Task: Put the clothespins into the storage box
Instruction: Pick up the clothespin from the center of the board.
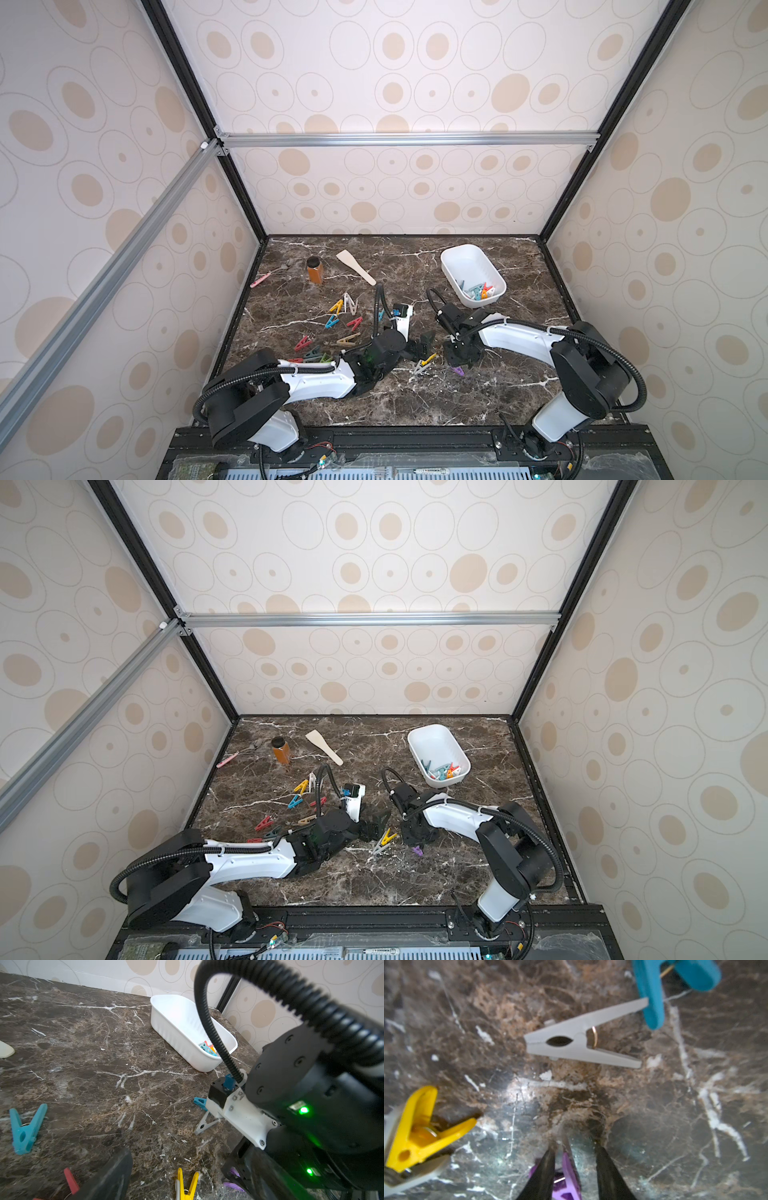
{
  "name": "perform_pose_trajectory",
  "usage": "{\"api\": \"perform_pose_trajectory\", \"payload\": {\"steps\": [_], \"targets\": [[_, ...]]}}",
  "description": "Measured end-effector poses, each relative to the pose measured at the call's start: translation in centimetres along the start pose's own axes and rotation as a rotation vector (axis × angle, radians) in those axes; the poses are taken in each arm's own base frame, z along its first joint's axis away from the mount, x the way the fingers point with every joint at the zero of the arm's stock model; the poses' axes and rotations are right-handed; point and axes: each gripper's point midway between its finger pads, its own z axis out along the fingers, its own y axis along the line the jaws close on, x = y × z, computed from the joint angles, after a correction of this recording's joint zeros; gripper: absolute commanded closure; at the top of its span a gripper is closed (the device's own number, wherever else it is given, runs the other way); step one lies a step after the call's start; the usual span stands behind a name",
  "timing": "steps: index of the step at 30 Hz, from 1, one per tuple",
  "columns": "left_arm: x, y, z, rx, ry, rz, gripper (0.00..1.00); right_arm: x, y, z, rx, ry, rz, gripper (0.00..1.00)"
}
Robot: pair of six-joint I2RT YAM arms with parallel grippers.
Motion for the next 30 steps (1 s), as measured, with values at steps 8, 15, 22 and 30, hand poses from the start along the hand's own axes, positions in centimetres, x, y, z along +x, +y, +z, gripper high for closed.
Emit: {"api": "perform_pose_trajectory", "payload": {"steps": [8,15,22,30], "targets": [[0.8,-0.3,-0.1,0.021,0.021,-0.006,0.12,0.5,0.5,-0.3,-0.038,0.01,0.013,0.6],[1.9,-0.2,0.4,0.028,0.052,0.001,0.12,0.5,0.6,-0.2,-0.039,0.011,0.026,0.76],[2.0,-0.4,0.4,0.036,0.055,0.001,0.12,0.6,0.5,-0.1,-0.032,0.009,0.042,0.93],[1.7,-0.3,0.3,0.026,0.044,0.002,0.11,0.1,0.2,-1.5,-0.028,-0.025,0.053,0.98]]}}
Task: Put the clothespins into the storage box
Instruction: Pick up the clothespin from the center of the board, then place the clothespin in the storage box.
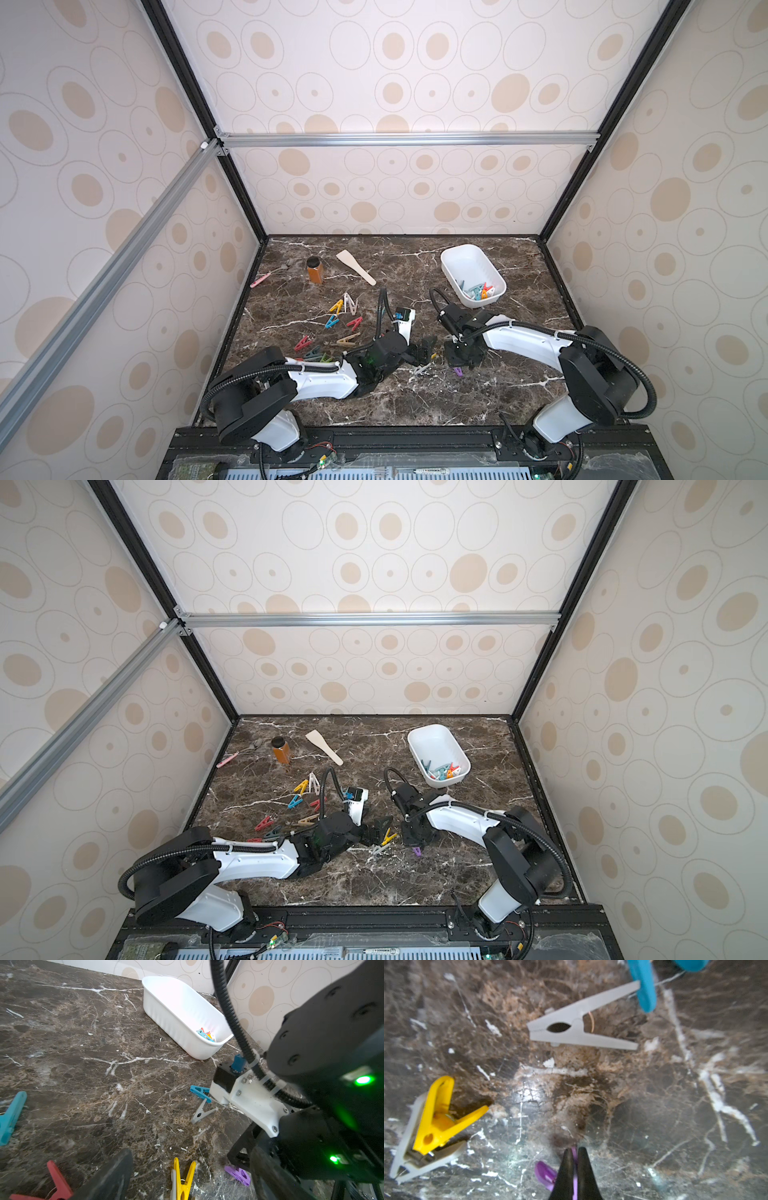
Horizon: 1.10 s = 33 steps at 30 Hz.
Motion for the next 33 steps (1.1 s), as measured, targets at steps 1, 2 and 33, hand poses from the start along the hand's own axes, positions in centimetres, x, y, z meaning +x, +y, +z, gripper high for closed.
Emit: {"api": "perform_pose_trajectory", "payload": {"steps": [1,2,33], "targets": [[-0.3,0.0,-0.1,-0.004,-0.008,0.002,0.11,-0.4,0.0,-0.7,-0.001,-0.017,0.001,0.98],[-0.5,0.1,-0.2,-0.007,-0.015,0.004,0.1,-0.9,0.1,-1.3,-0.004,-0.036,0.005,0.98],[-2.6,3.1,-0.6,-0.12,-0.062,0.07,0.07,-18.2,-3.3,-9.8,0.048,-0.475,0.155,0.66]]}}
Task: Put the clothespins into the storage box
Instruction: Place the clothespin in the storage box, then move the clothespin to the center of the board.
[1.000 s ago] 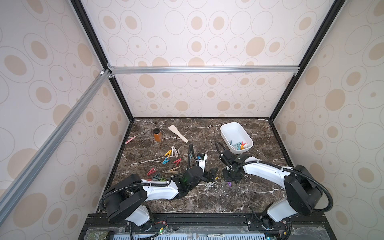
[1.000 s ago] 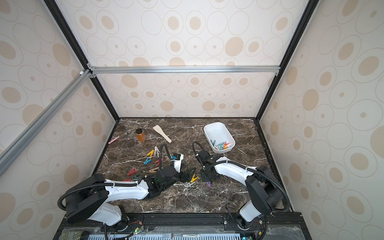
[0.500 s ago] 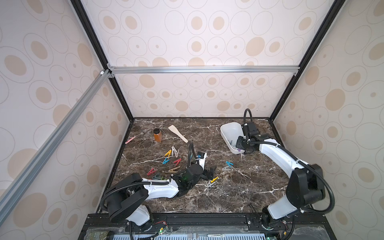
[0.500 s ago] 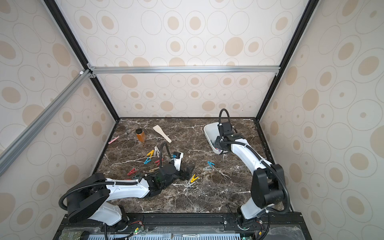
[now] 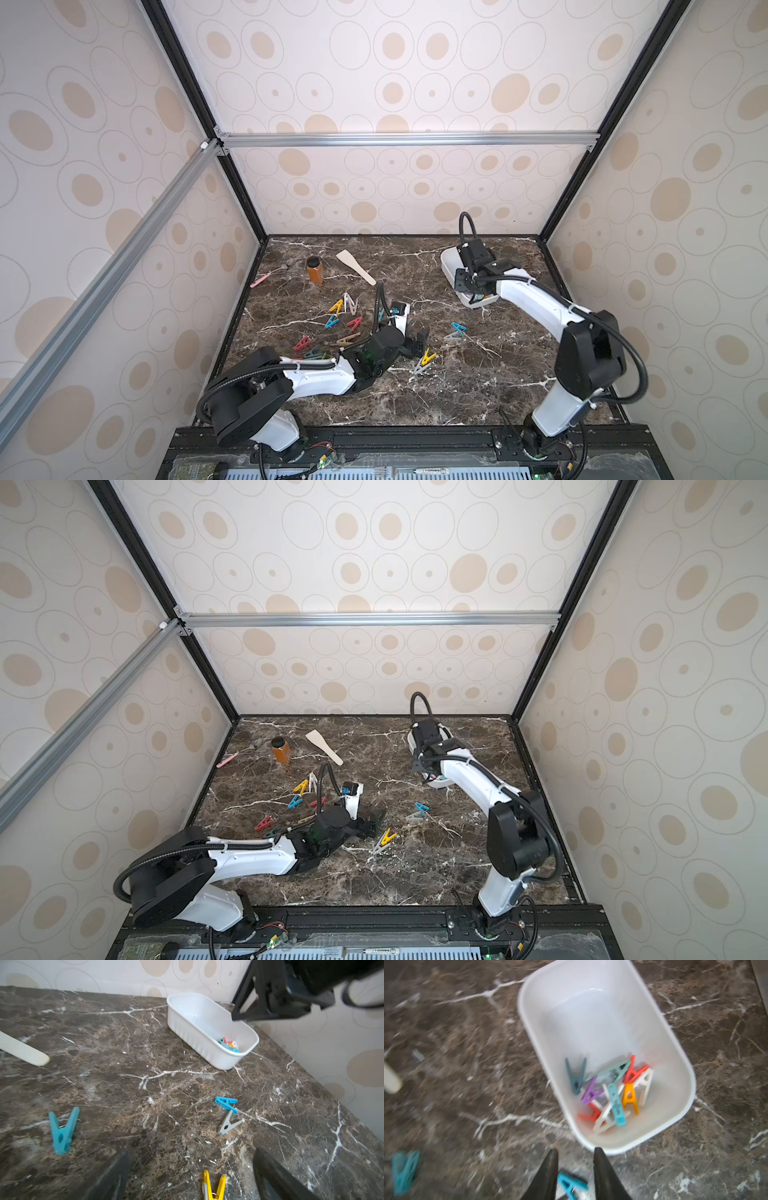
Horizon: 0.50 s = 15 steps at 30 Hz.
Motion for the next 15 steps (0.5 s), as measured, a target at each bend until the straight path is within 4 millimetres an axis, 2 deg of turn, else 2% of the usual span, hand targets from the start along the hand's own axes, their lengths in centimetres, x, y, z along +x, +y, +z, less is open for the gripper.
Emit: {"api": "perform_pose_trajectory", "payload": {"steps": [2,5,9,11,15], "targets": [[-0.8,0.6,-0.9,-0.019,-0.027,-0.015,0.07,2.9,2.5,-1.6,-0.064,0.024,-0.074,0.63],[-1.2,1.2,-1.9,-0.024,-0.046,-0.03,0.08,6.8,4.3,-1.3,-0.105,0.109,-0.148,0.6],[0.0,0.9,-1.9,-0.015,-0.019,-0.021,0.07,10.1,4.0,1.6,-0.061,0.231,-0.195,0.59],[1.3,-0.1,-1.6,0.004,0.012,0.001,0.07,11.1,3.5,2.9,-0.031,0.277,-0.212,0.59],[3.5,-2.2,-0.8,0.051,0.069,0.036,0.07,11.6,2.3,4.1,0.0,0.313,-0.201,0.59]]}}
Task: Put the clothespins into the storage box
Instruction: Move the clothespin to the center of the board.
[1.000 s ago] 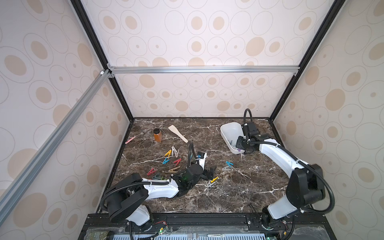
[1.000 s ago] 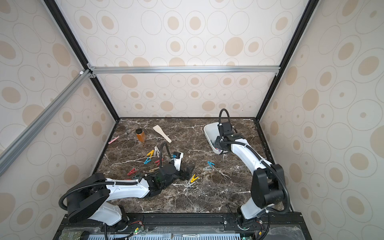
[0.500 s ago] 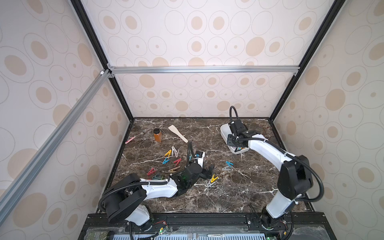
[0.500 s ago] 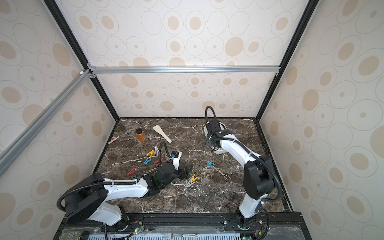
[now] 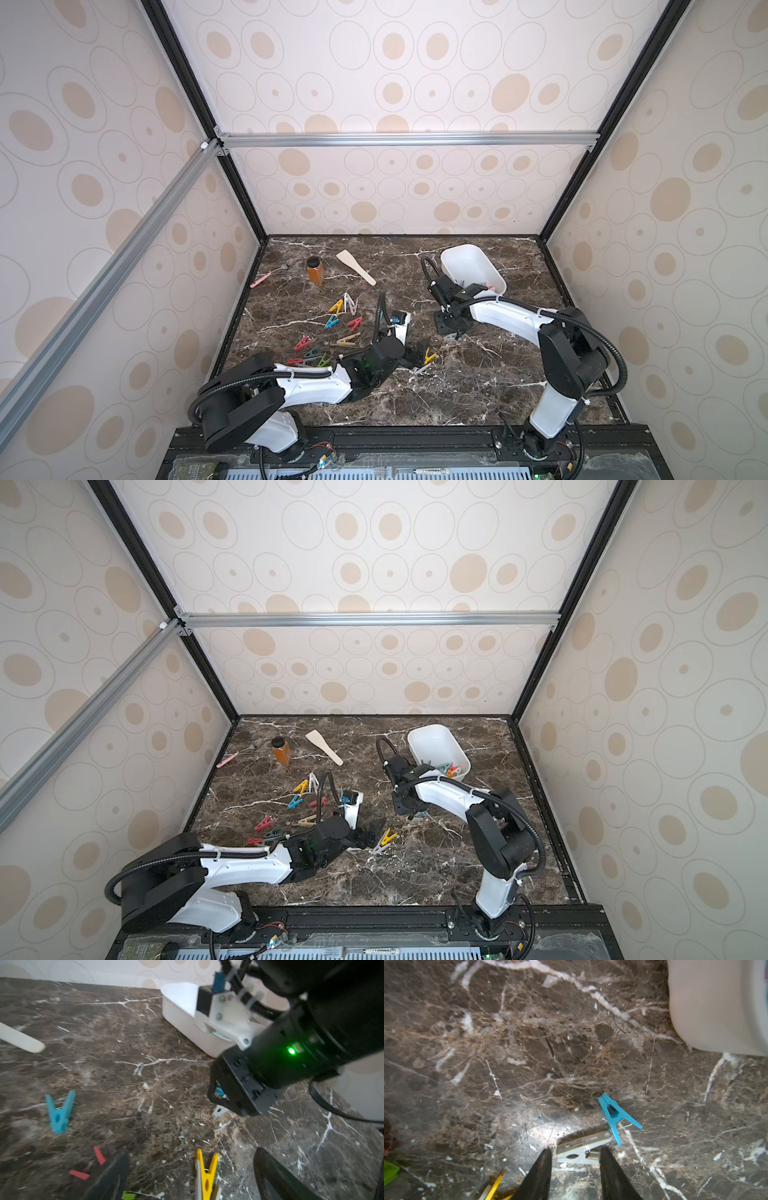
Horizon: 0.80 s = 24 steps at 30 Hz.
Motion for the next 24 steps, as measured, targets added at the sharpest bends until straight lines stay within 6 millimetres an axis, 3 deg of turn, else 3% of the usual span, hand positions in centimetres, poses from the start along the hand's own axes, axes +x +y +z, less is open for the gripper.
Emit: {"api": "perform_pose_trajectory", "payload": {"steps": [7,14,20,24], "targets": [[0.9,-0.9,0.6,0.031,0.024,0.014,0.06,0.0,-2.5,1.4,0.02,0.026,0.068,0.61],[0.1,-1.2,0.7,0.035,0.006,0.047,0.06,2.9,-1.3,2.8,-0.002,0.093,0.054,0.65],[-0.2,-1.8,1.0,0.051,0.006,0.046,0.06,4.8,1.5,1.0,-0.09,0.094,0.013,0.67],[-0.9,-2.9,1.5,0.082,-0.003,0.04,0.07,4.6,0.7,-0.1,-0.101,0.071,0.035,0.67]]}}
